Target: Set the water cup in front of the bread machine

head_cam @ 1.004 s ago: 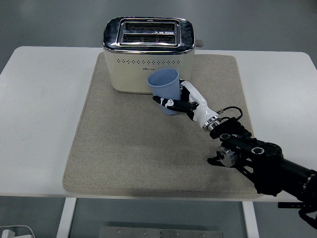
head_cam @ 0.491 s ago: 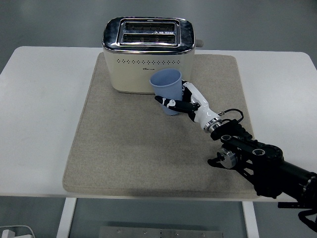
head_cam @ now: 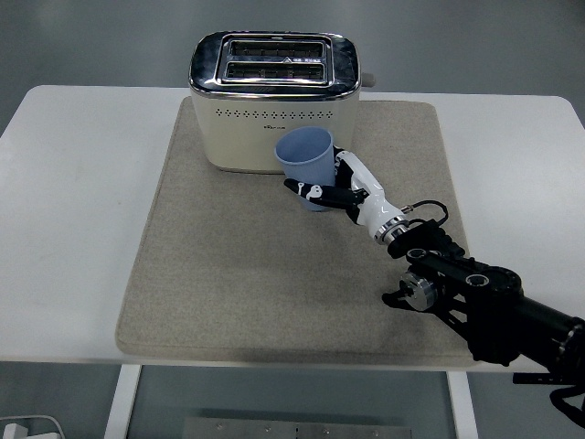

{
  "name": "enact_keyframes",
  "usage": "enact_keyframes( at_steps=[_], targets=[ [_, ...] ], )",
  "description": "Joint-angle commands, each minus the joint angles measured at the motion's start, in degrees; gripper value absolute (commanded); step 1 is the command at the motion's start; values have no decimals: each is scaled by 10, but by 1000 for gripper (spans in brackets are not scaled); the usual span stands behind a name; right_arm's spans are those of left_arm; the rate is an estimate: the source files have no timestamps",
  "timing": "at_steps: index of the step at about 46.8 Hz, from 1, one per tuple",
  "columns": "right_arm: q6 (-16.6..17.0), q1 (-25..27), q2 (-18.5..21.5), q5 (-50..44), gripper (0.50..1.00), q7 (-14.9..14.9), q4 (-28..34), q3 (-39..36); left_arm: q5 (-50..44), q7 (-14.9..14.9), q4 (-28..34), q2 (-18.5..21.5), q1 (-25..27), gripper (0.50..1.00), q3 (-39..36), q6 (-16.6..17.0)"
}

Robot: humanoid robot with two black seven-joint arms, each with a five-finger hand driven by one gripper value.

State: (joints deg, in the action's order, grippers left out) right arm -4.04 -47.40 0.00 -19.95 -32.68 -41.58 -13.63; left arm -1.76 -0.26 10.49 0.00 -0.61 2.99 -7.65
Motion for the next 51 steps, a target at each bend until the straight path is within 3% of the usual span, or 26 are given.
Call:
enact_keyframes(
  at_steps=[1,18,22,51],
  targets=[
    [0,-1,0,1,856,-1,-1,0,0,0,0,0,0,1000,0,0],
    [2,1,0,1,862,-2,-3,-1,0,-1,1,0,0,1000,0,0],
    [2,5,0,1,907,-3,-3,-1,0,-1,1,0,0,1000,0,0],
    [6,28,0,1,909,-5,-4,0,1,-2,1,0,0,1000,-1,0]
  ],
)
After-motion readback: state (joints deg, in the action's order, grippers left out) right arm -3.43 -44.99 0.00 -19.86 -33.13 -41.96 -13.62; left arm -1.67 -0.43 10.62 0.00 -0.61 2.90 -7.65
